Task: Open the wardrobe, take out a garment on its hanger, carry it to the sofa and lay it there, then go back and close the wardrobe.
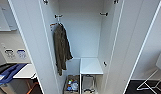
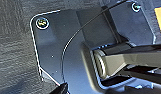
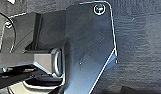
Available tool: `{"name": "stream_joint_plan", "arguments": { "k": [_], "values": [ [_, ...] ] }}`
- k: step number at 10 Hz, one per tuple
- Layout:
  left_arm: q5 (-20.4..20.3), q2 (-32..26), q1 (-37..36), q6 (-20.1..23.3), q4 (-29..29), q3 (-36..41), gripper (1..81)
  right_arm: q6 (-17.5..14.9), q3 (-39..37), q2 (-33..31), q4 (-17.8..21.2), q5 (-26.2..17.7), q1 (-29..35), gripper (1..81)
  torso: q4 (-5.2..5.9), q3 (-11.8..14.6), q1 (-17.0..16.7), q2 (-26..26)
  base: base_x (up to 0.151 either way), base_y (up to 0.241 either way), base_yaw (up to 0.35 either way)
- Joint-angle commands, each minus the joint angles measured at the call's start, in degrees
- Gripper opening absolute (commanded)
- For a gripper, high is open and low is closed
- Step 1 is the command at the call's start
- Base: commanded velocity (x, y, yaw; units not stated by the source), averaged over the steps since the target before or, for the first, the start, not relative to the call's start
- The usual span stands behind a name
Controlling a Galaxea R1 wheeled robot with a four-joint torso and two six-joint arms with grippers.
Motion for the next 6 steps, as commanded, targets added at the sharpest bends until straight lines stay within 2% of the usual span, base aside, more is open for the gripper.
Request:
{"name": "stream_joint_plan", "arguments": {
  "k": [1,4,5,6],
  "values": [
    [2.62,-0.01,-2.46,0.2,-0.08,-0.17,81.1,-0.04,0.05,-0.07,0.04,-3.08,1.46,81.1,0.0,0.0,0.01,0.0,0.0,0.0,0.0],
    [1.92,-0.09,-2.46,-1.46,-1.48,-0.09,81.1,-0.04,0.83,0.55,-0.22,-3.17,1.38,81.1,0.0,0.0,0.01,0.0,0.0,0.0,0.0],
    [2.44,-0.18,-1.85,-2.78,-4.27,-0.09,81.1,-0.04,1.8,0.72,-0.22,-5.07,1.72,81.1,0.0,0.0,0.01,0.0,0.0,0.0,0.0],
    [2.96,0.24,-0.97,-2.27,-6.75,-0.17,81.1,0.13,3.11,0.9,0.38,-7.98,2.6,81.1,0.0,0.0,0.01,0.0,0.0,0.0,0.0]
  ]
}}
